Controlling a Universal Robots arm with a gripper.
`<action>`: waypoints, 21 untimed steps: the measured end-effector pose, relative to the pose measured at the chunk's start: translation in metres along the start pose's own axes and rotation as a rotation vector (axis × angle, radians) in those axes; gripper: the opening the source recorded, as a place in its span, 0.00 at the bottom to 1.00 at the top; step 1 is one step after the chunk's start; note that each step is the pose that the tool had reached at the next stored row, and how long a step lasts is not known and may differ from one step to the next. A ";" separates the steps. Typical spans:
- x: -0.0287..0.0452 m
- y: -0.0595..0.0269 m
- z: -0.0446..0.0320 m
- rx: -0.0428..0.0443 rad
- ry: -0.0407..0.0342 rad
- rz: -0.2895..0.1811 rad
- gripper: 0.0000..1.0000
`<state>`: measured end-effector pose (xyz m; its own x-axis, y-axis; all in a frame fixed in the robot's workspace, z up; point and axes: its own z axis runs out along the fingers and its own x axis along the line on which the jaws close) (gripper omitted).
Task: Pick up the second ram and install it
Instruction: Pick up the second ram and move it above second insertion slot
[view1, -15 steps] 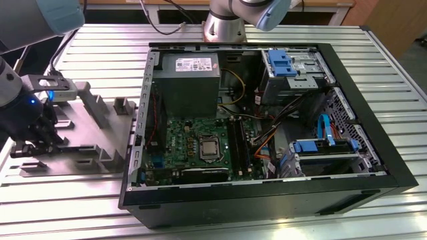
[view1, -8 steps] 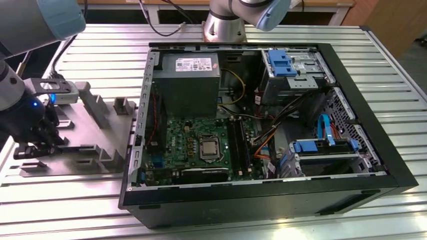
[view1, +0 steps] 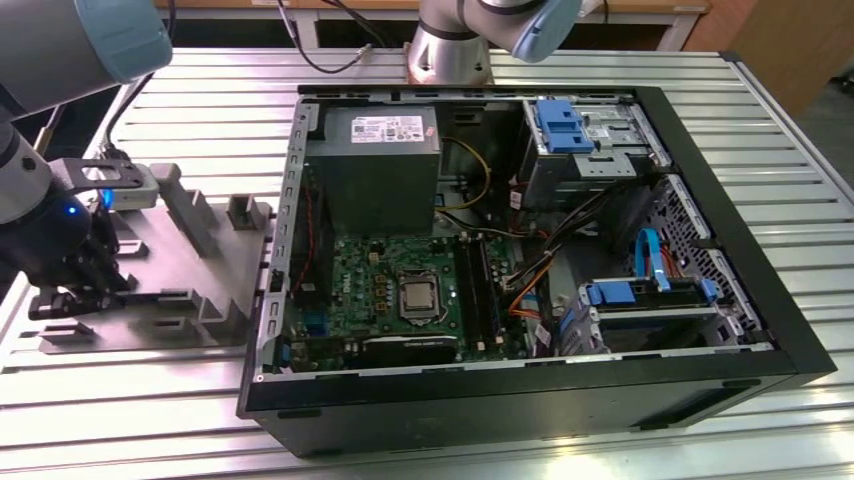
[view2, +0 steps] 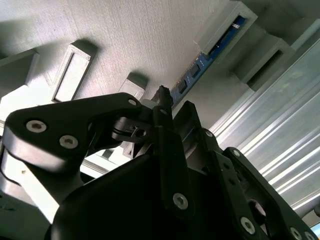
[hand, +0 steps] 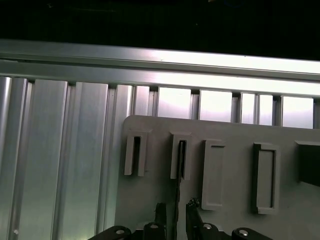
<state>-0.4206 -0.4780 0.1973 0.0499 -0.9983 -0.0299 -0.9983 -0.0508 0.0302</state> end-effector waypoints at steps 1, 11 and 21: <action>0.0000 0.0000 0.0000 0.0000 0.0001 0.000 0.30; -0.0001 0.0000 -0.0005 0.0004 -0.0008 0.000 0.21; -0.0002 0.0000 -0.0007 0.0001 -0.0007 0.001 0.21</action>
<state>-0.4206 -0.4778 0.1979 0.0494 -0.9983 -0.0305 -0.9983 -0.0503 0.0301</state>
